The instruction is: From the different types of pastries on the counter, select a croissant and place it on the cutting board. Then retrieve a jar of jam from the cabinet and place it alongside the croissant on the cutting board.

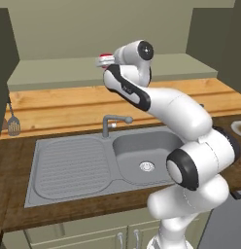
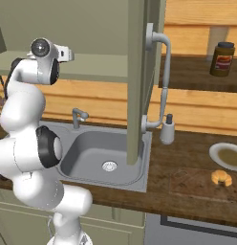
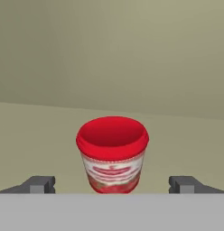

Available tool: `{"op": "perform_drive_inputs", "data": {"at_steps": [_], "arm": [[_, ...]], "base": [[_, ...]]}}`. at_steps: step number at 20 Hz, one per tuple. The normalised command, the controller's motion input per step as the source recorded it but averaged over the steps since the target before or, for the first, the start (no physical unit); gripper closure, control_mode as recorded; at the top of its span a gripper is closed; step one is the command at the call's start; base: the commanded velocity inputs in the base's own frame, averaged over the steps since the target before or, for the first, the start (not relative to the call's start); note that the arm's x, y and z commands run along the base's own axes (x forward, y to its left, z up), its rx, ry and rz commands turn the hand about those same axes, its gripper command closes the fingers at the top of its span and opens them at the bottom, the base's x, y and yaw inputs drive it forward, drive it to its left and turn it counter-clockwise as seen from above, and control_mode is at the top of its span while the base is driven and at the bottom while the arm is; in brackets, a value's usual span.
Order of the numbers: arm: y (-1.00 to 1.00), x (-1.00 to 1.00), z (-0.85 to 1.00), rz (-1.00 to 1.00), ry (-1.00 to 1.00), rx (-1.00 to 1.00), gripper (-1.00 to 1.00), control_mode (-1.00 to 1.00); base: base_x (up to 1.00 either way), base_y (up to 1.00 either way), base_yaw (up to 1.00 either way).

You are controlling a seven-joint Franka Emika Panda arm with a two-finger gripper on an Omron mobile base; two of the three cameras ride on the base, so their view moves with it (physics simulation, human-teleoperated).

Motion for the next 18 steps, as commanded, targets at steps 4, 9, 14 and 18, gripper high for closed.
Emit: {"op": "perform_drive_inputs", "data": {"at_steps": [4,9,14,18], "arm": [[0.01,0.25,0.00,-0.01,0.00,0.00,-1.00,-1.00],[0.11,0.14,-0.06,0.00,0.00,-0.01,-1.00,-1.00],[0.16,0.13,-0.16,0.00,0.00,-0.02,-1.00,-1.00],[0.03,0.25,-0.04,-0.01,0.00,0.00,-1.00,-1.00]], "base": [[0.00,0.00,0.00],[0.00,0.00,0.00],[0.00,0.00,0.00],[0.00,0.00,0.00]]}}
